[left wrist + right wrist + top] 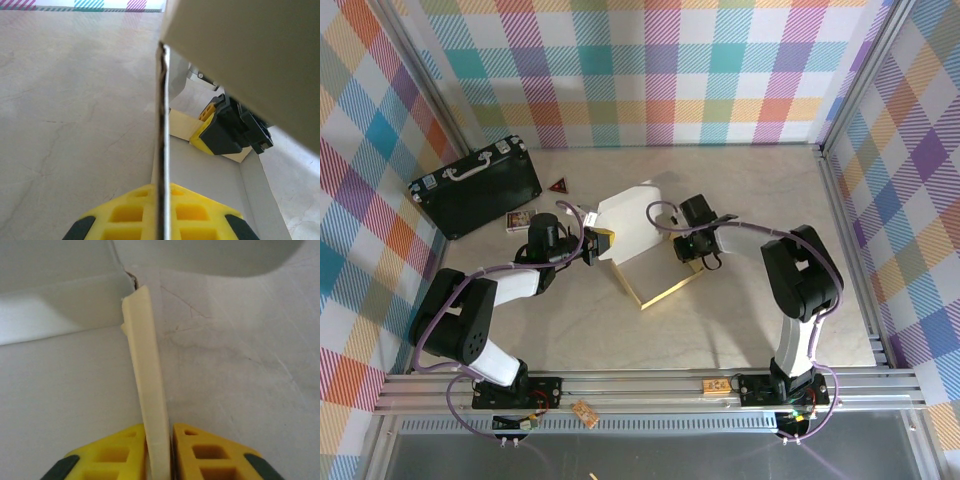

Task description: Fold the paper box

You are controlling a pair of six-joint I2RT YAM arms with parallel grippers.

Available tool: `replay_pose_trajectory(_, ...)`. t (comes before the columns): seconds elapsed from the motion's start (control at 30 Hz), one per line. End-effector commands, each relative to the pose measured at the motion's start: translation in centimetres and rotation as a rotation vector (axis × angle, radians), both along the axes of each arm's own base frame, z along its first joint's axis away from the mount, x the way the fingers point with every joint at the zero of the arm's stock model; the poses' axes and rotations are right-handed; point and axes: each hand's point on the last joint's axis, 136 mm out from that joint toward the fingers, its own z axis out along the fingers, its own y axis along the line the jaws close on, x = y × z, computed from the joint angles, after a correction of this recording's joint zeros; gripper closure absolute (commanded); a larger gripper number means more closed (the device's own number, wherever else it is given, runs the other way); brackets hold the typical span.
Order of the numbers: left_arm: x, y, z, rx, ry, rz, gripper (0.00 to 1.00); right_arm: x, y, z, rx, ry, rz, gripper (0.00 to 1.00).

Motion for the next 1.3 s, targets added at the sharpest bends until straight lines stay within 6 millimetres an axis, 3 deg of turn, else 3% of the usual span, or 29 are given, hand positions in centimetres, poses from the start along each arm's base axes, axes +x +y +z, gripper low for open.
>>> replay_pose_trajectory(0.0, -0.3, -0.5, 1.8, -0.012, -0.061, -0.031, 0.95, -0.9, -0.9, -1.3, -0.079, 0.019, -0.015, 0.9)
replay_pose_trajectory(0.07, -0.3, -0.5, 2.1, -0.016, -0.067, -0.033, 0.95, -0.8, -1.1, -1.5, -0.129, -0.002, -0.03, 1.0)
replay_pose_trajectory(0.3, -0.6, -0.4, 3.2, -0.024, -0.093, -0.031, 0.95, -1.2, -2.2, -3.9, -0.499, -0.082, -0.07, 1.0)
replay_pose_trajectory(0.4, -0.5, -0.4, 3.1, -0.028, -0.089, -0.035, 0.95, -1.8, -2.8, -4.3, -0.524, -0.065, -0.093, 1.0)
replay_pose_trajectory(0.53, -0.4, -0.4, 2.8, -0.034, -0.078, -0.037, 0.95, -2.9, -1.6, -6.1, -0.428, 0.004, -0.071, 0.99)
replay_pose_trajectory(0.57, -0.3, -0.3, 2.7, -0.032, -0.073, -0.034, 0.95, -3.0, -1.3, -6.0, -0.401, 0.006, -0.071, 0.87)
replay_pose_trajectory(0.67, -0.2, -0.2, 2.6, -0.031, -0.071, -0.03, 0.95, -2.4, -0.3, -3.7, -0.309, -0.018, -0.074, 0.75)
replay_pose_trajectory(0.87, -0.1, -0.1, 2.5, -0.029, -0.067, -0.026, 0.95, -0.9, 0.9, 1.2, -0.206, -0.082, -0.066, 0.64)
replay_pose_trajectory(1.07, -0.1, -0.1, 2.6, -0.029, -0.067, -0.024, 0.95, -1.1, 1.7, 2.4, -0.13, -0.087, -0.06, 0.52)
replay_pose_trajectory(1.27, 0.0, -0.1, 2.5, -0.027, -0.066, -0.023, 0.94, -1.4, 0.6, 3.0, -0.148, -0.096, -0.078, 0.57)
